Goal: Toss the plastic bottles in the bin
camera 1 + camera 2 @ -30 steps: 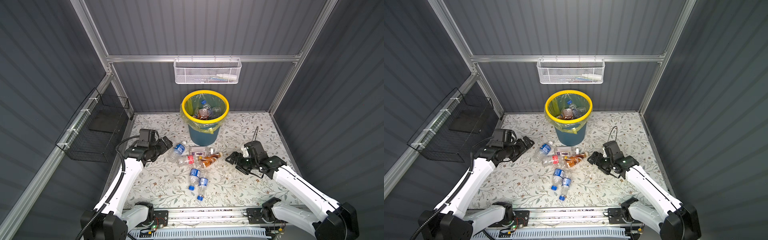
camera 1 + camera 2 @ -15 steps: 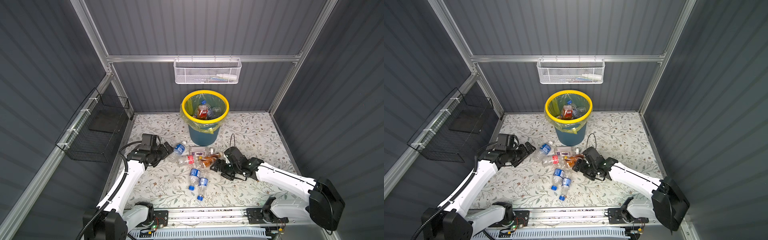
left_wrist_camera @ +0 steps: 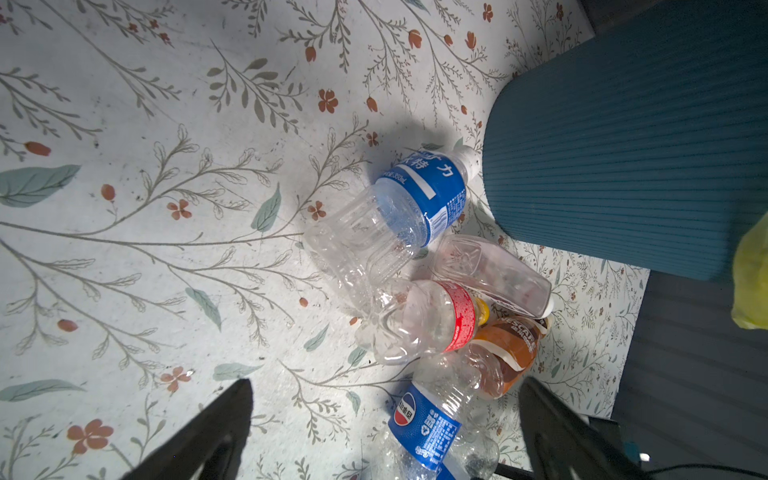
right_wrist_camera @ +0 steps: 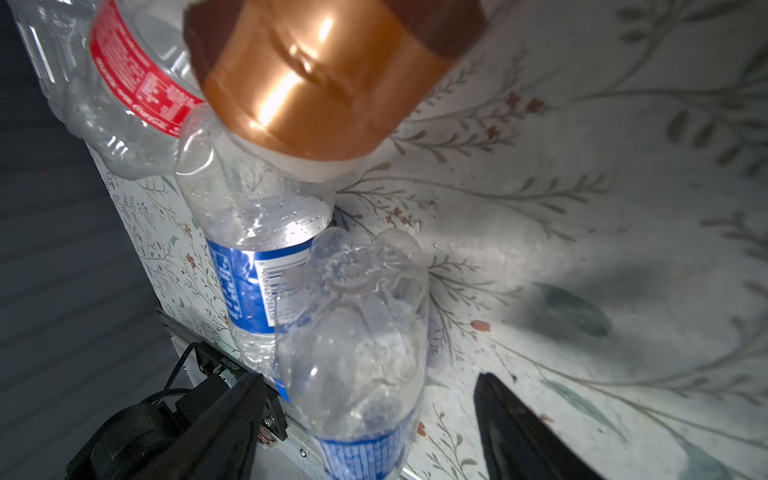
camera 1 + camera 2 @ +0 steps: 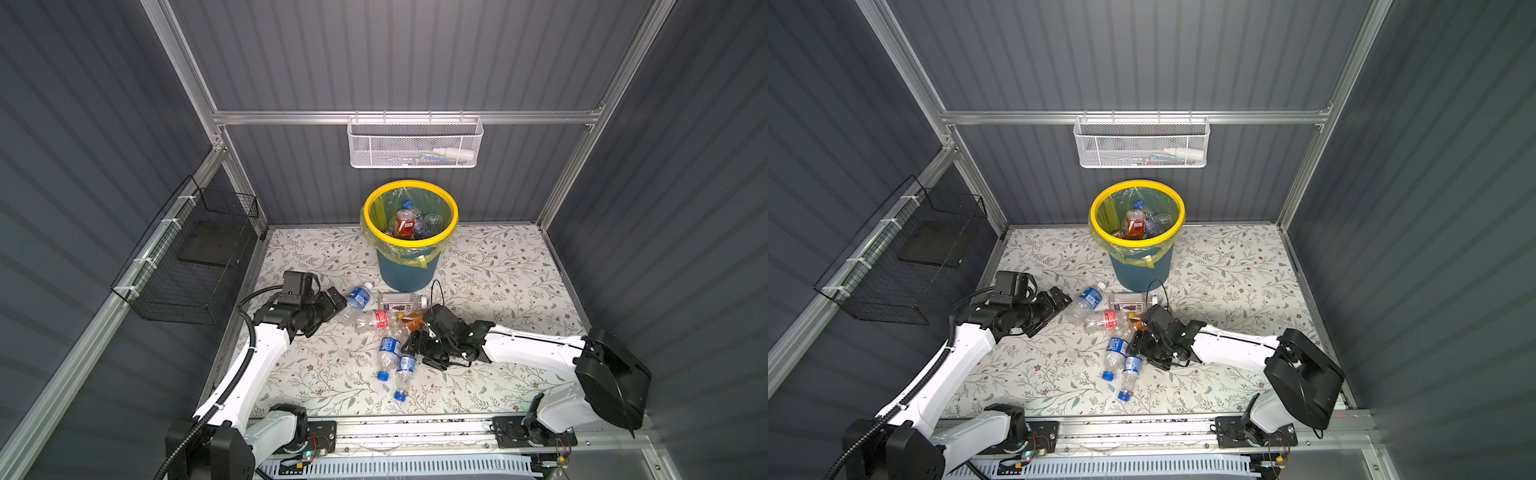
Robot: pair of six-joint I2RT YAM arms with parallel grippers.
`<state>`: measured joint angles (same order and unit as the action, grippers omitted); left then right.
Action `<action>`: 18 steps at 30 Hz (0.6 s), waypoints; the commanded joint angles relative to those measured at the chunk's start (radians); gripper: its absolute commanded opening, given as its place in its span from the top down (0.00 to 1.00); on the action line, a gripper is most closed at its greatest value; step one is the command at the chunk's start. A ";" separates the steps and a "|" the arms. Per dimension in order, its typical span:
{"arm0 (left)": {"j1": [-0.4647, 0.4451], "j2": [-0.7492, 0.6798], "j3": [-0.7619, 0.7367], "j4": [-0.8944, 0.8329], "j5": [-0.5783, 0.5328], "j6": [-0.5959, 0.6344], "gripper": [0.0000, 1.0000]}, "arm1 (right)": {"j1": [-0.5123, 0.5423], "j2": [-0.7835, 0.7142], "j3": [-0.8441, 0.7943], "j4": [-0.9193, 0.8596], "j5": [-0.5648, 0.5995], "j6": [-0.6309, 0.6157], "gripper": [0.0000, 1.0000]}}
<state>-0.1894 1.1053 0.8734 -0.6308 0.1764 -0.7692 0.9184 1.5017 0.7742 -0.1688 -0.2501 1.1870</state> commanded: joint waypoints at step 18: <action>0.014 -0.004 -0.026 -0.005 0.017 0.026 0.00 | -0.222 -0.188 -0.273 -0.016 0.046 -0.032 0.49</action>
<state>-0.1814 1.1034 0.8570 -0.6277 0.1776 -0.7662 0.7399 1.3544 0.5430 -0.1139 -0.2367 1.1896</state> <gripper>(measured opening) 0.997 0.510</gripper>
